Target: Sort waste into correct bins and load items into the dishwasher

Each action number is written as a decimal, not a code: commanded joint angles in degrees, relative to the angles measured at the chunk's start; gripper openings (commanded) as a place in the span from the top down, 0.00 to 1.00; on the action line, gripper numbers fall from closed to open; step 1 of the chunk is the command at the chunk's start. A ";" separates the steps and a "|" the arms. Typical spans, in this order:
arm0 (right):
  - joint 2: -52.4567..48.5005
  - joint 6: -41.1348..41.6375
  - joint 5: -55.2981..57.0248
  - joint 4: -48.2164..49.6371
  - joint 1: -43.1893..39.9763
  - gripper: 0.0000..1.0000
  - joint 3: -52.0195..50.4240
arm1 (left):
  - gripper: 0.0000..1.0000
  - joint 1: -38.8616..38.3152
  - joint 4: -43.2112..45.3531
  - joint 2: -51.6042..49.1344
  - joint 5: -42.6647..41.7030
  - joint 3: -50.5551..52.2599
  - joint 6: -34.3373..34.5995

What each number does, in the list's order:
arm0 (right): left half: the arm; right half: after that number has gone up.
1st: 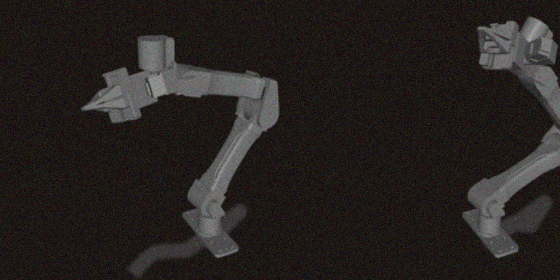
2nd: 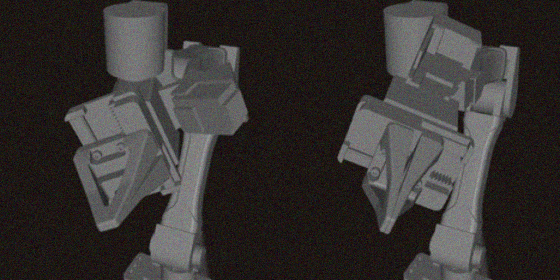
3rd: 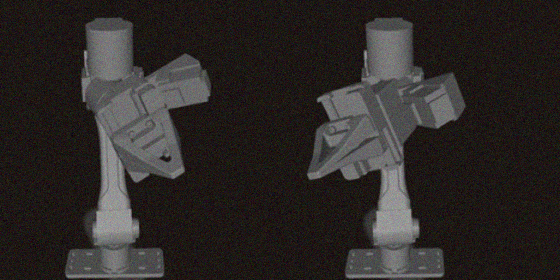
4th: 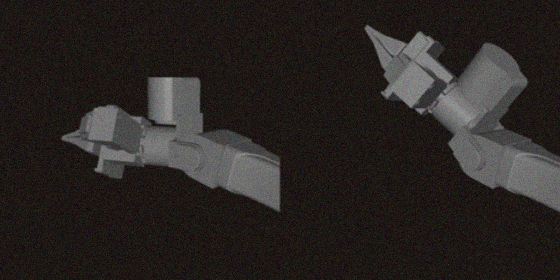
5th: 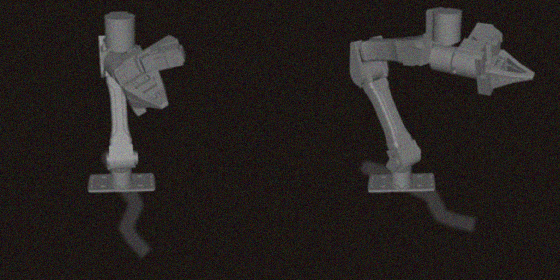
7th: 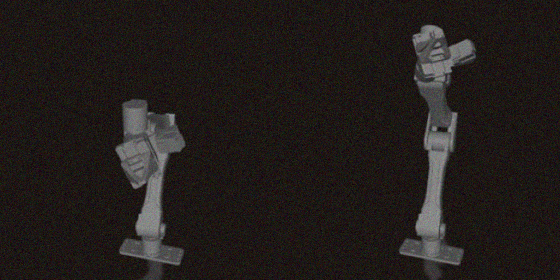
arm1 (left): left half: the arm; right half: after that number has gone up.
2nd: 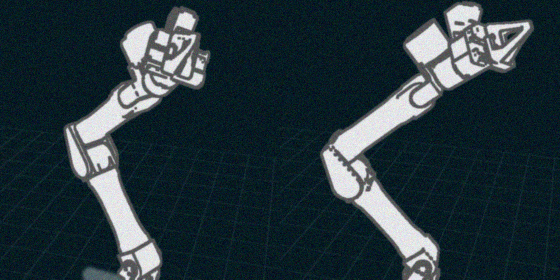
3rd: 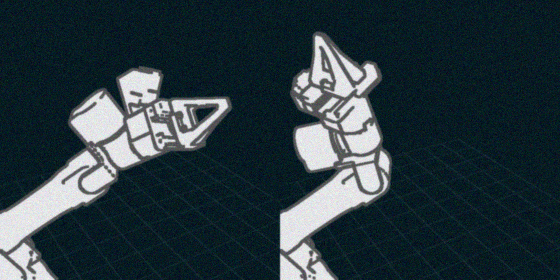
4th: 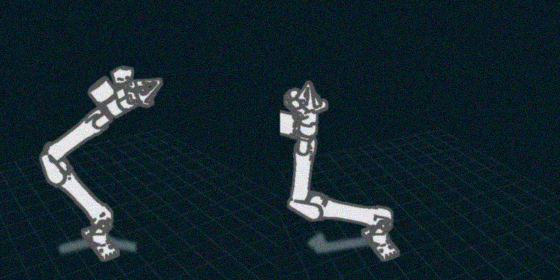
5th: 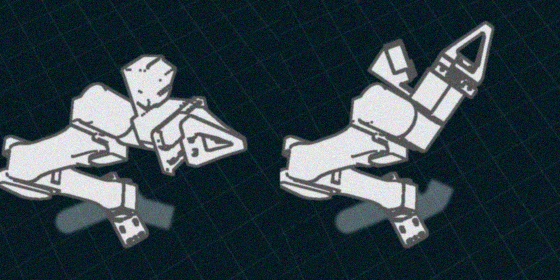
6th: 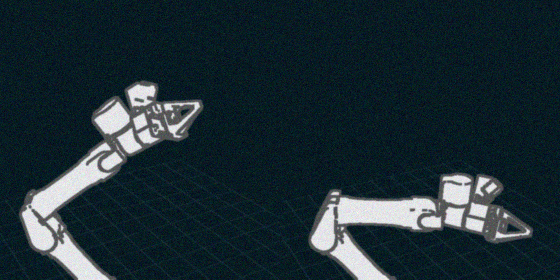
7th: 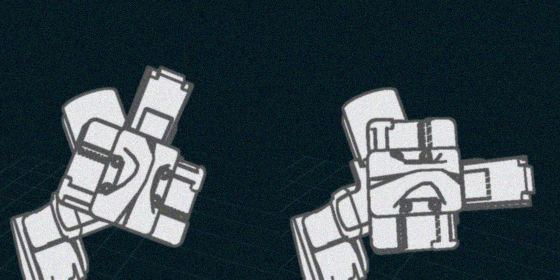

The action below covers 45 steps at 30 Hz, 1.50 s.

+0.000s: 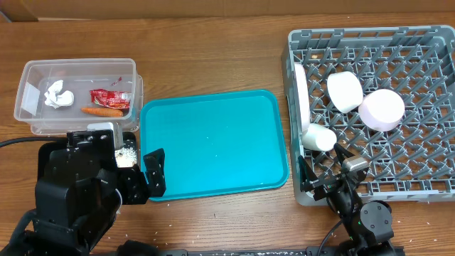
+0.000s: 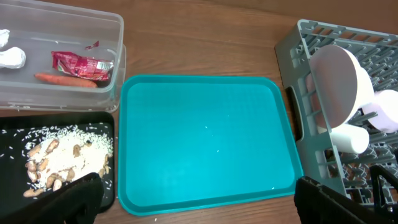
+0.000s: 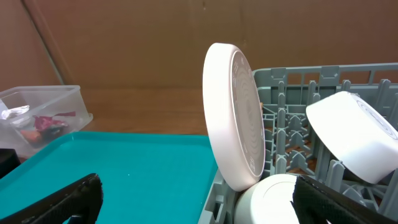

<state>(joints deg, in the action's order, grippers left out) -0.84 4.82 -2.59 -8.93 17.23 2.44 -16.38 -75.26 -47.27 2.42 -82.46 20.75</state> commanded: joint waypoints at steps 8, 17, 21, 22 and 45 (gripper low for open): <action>0.50 -0.15 -0.09 0.42 -0.37 0.00 -0.13 | 0.00 0.22 -1.66 0.04 0.87 -0.44 -1.68; 0.50 -0.17 -0.11 0.39 -0.37 0.00 -0.13 | 0.00 3.56 7.41 4.52 5.03 4.44 -7.96; 0.50 -0.17 -0.09 0.39 -0.37 0.00 -0.13 | 0.00 8.20 24.15 11.58 -8.35 15.69 -18.86; 0.50 -0.15 -0.09 0.39 -0.37 0.00 -0.13 | 0.00 9.18 27.43 13.51 -10.91 18.75 -20.52; 0.50 -0.17 -0.09 0.42 -0.37 0.00 -0.13 | 0.00 11.50 59.80 47.06 -16.04 74.64 -20.55</action>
<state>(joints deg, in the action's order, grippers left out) -0.84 4.82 -2.57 -8.97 17.23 2.44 -5.19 -17.37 -1.13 -12.69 -11.00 -0.19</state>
